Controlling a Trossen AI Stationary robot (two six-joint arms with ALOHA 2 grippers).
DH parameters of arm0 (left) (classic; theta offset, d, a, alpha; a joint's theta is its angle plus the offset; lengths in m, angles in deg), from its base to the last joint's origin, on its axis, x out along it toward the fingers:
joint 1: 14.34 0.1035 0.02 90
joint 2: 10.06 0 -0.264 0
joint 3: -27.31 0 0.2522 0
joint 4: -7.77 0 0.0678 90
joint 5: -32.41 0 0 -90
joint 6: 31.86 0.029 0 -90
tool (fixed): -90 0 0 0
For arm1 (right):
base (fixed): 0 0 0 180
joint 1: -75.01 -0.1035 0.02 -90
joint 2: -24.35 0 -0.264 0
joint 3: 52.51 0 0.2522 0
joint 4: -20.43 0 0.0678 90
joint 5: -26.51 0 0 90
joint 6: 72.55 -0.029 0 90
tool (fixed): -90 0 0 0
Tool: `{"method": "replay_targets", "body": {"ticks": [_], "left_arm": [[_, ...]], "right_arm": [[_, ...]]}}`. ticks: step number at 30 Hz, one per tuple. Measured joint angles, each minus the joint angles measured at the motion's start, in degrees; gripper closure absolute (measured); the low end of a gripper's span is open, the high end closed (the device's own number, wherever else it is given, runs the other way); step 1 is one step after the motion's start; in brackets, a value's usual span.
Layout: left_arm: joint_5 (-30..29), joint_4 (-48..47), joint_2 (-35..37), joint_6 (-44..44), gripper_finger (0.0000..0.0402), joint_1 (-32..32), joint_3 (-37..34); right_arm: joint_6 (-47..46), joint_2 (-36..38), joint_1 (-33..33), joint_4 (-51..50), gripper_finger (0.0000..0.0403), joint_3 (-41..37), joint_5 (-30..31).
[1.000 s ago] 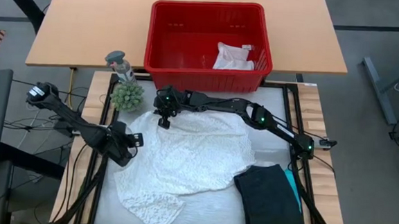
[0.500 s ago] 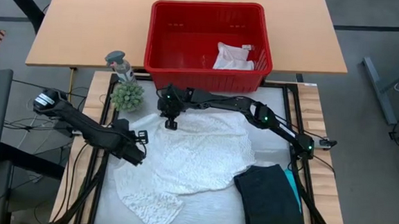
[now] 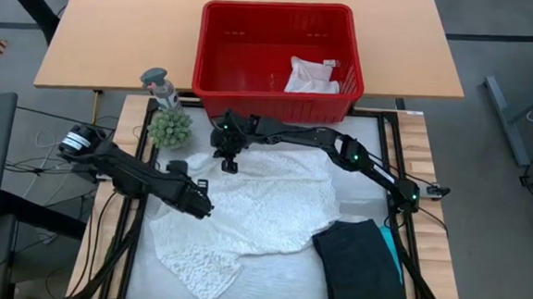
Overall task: Fold Laundry from Bin
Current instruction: Fold the white t-shirt
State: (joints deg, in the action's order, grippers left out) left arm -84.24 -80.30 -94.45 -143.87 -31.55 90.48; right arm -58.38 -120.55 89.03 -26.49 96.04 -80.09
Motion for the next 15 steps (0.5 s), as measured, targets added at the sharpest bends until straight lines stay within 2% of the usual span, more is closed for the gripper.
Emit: {"method": "replay_targets", "body": {"ticks": [3, 6, 9, 15], "left_arm": [[0.4, -6.9, 1.2, -0.6, 0.0372, 0.0, 1.9], [-2.2, -16.1, 2.3, -2.2, 0.0352, 0.0, 6.1], [-7.7, -13.4, 4.7, 0.9, 0.0334, 0.1, 6.5], [-13.9, -10.2, 5.0, 2.1, 0.0310, 3.8, 4.2]], "right_arm": [[1.1, 0.0, 0.0, -0.5, 0.0381, 0.0, 0.0], [1.4, 0.2, 0.3, -1.4, 0.0381, 0.1, 0.0], [1.4, 0.5, 0.6, -1.4, 0.0381, 0.0, -0.1], [3.2, 1.5, 1.0, -4.2, 0.0381, -0.1, -2.4]]}}
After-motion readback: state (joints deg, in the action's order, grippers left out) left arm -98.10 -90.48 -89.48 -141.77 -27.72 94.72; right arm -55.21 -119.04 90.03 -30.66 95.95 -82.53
